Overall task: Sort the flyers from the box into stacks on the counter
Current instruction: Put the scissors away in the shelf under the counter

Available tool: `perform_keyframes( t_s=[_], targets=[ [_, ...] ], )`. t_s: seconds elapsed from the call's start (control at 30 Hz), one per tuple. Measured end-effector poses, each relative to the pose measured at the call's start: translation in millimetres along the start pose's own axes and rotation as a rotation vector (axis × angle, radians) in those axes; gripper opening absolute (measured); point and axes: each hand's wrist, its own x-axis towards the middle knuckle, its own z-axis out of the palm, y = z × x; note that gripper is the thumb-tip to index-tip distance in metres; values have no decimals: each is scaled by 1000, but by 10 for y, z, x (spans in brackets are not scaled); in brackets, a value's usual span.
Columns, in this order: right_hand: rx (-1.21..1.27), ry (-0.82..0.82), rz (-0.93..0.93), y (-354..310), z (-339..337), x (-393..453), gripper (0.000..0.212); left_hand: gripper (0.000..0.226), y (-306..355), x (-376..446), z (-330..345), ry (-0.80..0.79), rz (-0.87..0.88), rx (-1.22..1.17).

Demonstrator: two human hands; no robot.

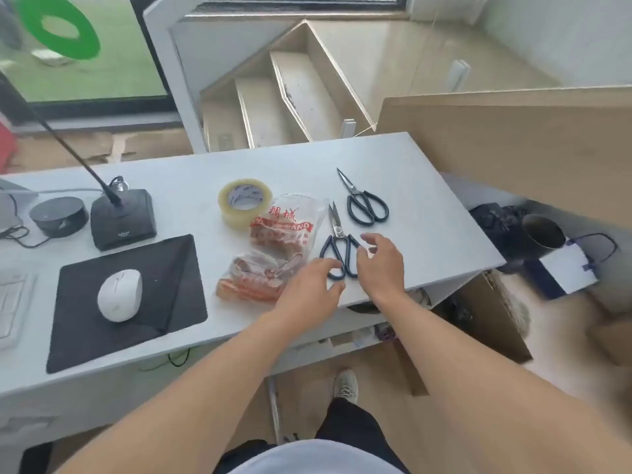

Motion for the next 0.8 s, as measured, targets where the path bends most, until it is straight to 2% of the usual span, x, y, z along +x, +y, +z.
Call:
perform_keyframes(
  t_s=[0.17, 0.3, 0.4, 0.6, 0.7, 0.8],
  targets=[
    [-109, -138, 4, 97, -79, 1102, 38, 54, 287, 693, 232, -81, -204, 63],
    [-173, -225, -62, 107, 47, 1605, 42, 52, 351, 1057, 363, -13, -369, 131],
    [-236, -258, -66, 137, 160, 1780, 43, 42, 366, 1188, 443, 22, -467, 220],
    [-233, -277, 67, 223, 185, 1951, 46, 44, 328, 1270, 501, -19, -441, 401],
    [-332, -349, 80, 230, 128, 1989, 47, 46, 359, 1292, 515, -31, -411, 456],
    [-464, -409, 89, 215, 68, 2041, 46, 50, 391, 1335, 497, -30, -445, 393]
  ],
)
